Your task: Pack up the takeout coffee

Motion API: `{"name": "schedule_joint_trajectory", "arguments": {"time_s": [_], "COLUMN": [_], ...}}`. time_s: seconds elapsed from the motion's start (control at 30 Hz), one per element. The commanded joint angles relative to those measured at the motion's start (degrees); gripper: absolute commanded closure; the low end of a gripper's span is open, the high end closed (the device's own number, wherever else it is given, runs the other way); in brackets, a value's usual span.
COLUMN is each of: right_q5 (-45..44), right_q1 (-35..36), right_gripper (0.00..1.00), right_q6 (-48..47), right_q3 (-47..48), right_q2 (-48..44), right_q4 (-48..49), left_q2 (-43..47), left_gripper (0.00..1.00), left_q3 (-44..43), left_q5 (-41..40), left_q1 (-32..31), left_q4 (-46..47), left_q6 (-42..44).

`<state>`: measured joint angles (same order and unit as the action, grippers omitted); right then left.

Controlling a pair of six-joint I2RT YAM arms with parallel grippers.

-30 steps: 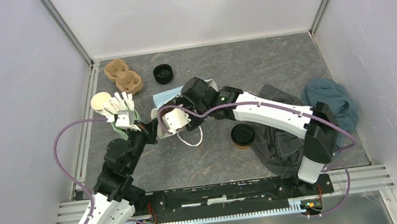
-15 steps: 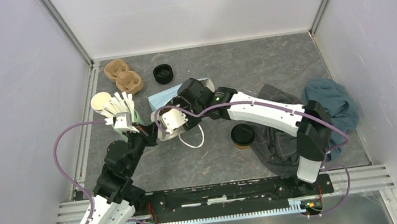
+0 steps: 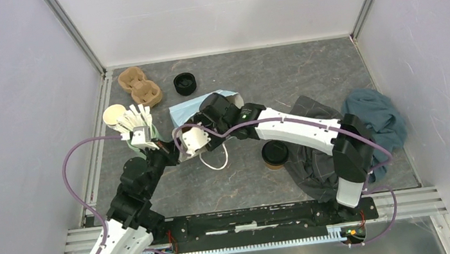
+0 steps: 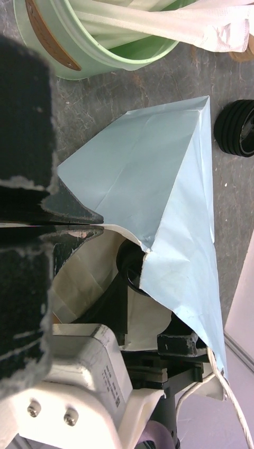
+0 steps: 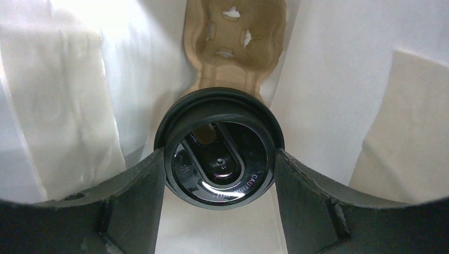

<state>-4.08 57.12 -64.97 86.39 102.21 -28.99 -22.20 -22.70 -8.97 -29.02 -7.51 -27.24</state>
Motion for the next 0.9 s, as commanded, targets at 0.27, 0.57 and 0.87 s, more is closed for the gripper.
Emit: {"name": "schedule_joint_trajectory", "arguments": {"time_s": [0.27, 0.57, 0.87], "right_q5": [-2.83, -0.33, 5.77], "right_q1": [-2.68, -3.07, -3.07], "right_gripper": [1.0, 1.0, 1.0], "right_q6": [-8.23, -8.55, -6.0], "right_q3": [5.6, 3.5, 2.83], "right_q2": [1.59, 2.62, 3.14], "right_q4": [0.47, 4.08, 1.16], "left_q2": [1.04, -0.83, -0.66], "left_gripper": [0.98, 0.98, 0.98], "left_q3": [-1.12, -1.97, -1.94], "left_q5": [-0.76, 0.93, 1.52], "left_q1": [0.1, 0.07, 0.1], "left_q4": [1.06, 2.49, 2.49], "left_q6": [0.32, 1.67, 0.99]}}
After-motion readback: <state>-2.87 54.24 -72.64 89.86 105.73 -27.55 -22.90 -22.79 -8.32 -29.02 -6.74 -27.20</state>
